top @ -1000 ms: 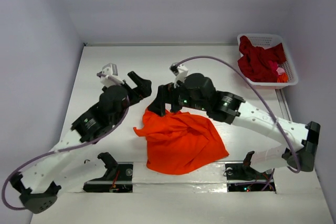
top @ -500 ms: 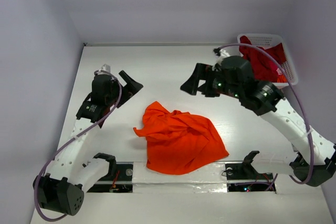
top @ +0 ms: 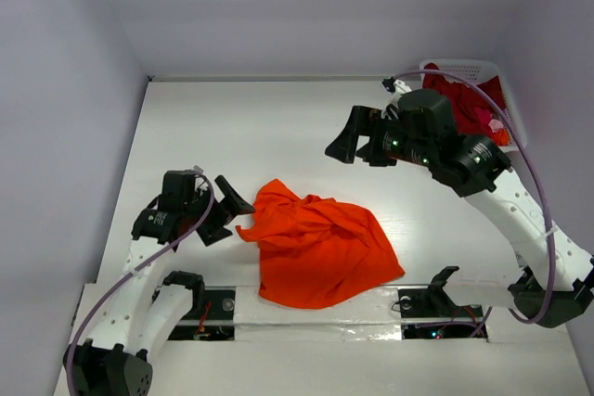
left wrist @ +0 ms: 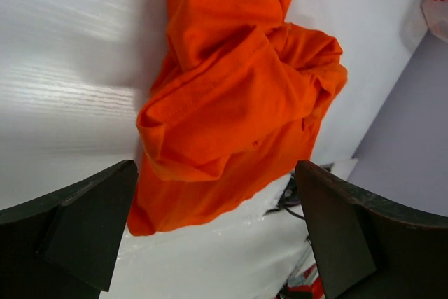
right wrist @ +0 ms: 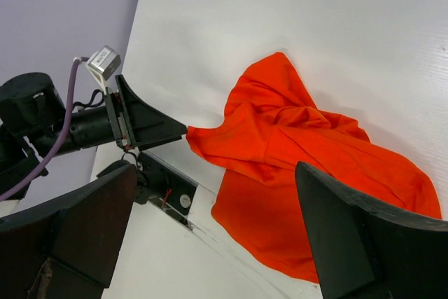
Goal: Fold and stack the t-shirts
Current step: Flatten out the tshirt
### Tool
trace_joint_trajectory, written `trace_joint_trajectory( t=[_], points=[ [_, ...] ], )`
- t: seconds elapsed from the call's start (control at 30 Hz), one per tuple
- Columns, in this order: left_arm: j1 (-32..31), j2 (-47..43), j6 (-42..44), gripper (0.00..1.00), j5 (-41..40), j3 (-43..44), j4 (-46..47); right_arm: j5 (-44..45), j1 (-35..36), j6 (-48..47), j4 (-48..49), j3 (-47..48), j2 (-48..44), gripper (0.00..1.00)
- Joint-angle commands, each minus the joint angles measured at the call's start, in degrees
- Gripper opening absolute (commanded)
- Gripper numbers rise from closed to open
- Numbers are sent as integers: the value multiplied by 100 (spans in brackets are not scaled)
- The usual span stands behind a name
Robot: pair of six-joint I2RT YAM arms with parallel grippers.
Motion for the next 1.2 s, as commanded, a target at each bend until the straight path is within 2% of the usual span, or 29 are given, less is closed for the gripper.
trace_joint_trajectory(
  t=[0.0,0.1,0.17,0.33,0.6,0.8,1.17],
  points=[
    [31,-90,-165,94,633,-198,-146,-131,-41,-142,0,207,7,100],
    [31,-186,-454,92,968,-489,12,-184,-94,-150,0,215,7,100],
    [31,-274,-569,91,856,-489,83,-175,-94,-159,9,242,-19,100],
    [31,-231,-850,76,610,-498,171,-201,-94,-247,-62,250,-63,100],
    [31,-231,-799,72,-163,-182,-83,-306,-94,-300,-27,180,-107,100],
    [31,-108,-755,61,-427,-103,-119,-351,-94,-326,17,242,-72,100],
    [31,68,-746,54,-270,-252,65,-403,-146,-291,79,136,-116,100]
  ],
)
